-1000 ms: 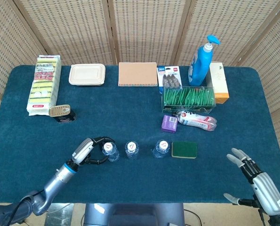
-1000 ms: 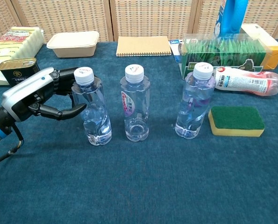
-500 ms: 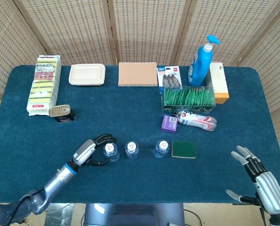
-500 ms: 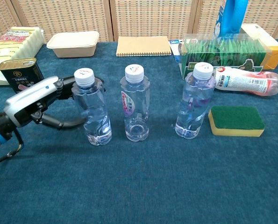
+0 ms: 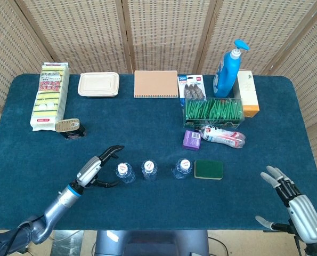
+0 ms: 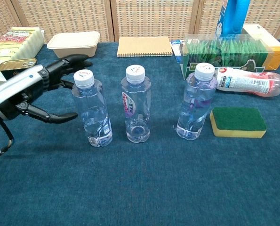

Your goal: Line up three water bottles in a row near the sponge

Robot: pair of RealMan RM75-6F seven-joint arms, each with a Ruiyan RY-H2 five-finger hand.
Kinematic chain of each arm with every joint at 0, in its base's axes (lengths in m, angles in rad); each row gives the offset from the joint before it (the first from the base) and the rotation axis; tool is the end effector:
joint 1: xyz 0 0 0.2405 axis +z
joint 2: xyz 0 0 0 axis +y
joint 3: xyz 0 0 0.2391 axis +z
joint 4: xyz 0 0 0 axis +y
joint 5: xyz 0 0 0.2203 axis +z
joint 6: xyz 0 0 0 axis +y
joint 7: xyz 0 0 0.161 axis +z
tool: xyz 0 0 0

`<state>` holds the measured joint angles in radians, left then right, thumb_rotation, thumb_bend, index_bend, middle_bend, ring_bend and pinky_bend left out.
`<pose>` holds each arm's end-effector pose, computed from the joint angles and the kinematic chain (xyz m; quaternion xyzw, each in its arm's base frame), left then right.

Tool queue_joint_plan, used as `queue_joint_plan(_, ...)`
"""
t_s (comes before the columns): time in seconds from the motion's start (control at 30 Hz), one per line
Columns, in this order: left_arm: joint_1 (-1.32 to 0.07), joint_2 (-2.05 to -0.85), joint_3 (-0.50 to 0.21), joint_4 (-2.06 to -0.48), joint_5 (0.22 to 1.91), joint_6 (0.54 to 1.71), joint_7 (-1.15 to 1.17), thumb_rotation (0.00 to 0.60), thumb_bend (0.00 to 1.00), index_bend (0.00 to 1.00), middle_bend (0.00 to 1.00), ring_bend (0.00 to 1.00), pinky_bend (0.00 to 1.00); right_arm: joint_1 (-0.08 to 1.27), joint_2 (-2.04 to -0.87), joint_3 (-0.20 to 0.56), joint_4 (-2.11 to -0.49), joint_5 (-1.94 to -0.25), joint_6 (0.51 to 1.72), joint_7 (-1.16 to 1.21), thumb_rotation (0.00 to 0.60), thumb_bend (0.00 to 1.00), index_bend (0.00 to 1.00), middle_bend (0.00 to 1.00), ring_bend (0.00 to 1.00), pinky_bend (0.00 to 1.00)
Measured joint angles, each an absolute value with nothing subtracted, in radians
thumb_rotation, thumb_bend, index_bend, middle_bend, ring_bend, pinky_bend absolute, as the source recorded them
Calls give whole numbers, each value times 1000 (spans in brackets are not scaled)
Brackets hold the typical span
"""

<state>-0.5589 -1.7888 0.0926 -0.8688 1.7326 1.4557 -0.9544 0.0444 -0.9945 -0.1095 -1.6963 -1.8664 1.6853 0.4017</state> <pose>-0.1967 0.2867 -0.0480 -0.6135 -0.5055 -0.5933 0.1270 -0.2489 -0.1420 0.1557 0.6008 -0.4411 0.5365 0.3958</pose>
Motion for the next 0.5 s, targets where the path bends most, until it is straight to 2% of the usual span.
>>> queue_joint_plan(0.17, -553, -1692, 99, -957, 1728, 1454, -950, 600, 197, 0, 0, 0, 140, 44, -995, -112, -1698, -1875, 1685, 398, 600, 0, 109, 39, 0, 96)
queue_joint_plan(0.27, -545, -1622, 101, -1019, 1720, 1452, -912, 600, 146, 0, 0, 0, 56, 43, -996, -114, -1699, -1880, 1686, 391, 600, 0, 109, 39, 0, 96)
queue_joint_plan(0.5, -506, -1438, 105, -1180, 1709, 1483, -751, 600, 108, 0, 0, 0, 25, 36, -994, -112, -1707, -1878, 1688, 353, 600, 0, 113, 40, 0, 86)
